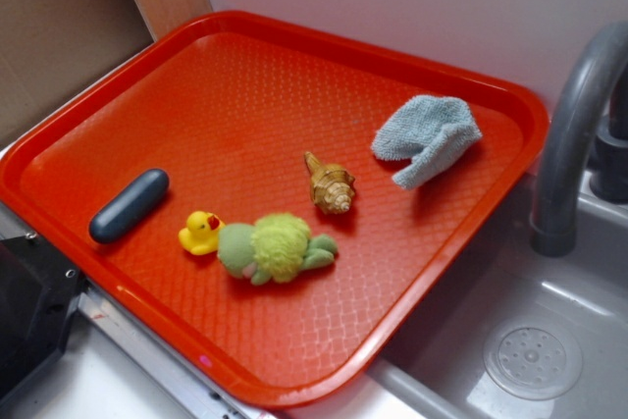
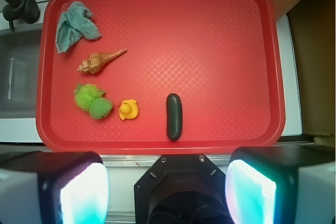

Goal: Grab the green animal.

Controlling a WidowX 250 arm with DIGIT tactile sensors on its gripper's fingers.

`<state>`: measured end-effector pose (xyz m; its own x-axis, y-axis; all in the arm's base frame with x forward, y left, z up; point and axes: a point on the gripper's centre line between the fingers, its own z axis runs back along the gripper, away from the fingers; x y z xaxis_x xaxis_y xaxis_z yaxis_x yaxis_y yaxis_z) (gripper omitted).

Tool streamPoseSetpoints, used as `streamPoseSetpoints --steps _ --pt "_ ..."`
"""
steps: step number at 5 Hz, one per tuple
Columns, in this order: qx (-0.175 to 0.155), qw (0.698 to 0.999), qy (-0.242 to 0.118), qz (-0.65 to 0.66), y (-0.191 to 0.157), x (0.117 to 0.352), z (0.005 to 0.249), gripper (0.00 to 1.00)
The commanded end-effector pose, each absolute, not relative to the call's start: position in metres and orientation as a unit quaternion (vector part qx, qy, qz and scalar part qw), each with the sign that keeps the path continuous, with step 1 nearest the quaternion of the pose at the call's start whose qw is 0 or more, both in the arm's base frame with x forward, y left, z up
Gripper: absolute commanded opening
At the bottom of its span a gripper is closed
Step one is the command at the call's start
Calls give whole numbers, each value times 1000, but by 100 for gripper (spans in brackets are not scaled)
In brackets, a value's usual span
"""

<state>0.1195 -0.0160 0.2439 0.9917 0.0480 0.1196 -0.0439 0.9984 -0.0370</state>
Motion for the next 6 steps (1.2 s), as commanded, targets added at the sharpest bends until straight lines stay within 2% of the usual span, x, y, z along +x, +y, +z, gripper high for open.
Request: streamPoseSetpoints --steps 1,2,3,4,5,6 --pt "-17 998 -60 23 -16 119 244 100" --pt "-34 992 -109 -53 -55 137 227 100" --pt "-14 983 -135 -123 -90 149 209 100" --pt "-9 967 -161 -198 -120 157 192 100" --pt "-34 956 -164 -241 -150 163 169 100" --pt "-31 953 -140 -267 -169 166 141 100"
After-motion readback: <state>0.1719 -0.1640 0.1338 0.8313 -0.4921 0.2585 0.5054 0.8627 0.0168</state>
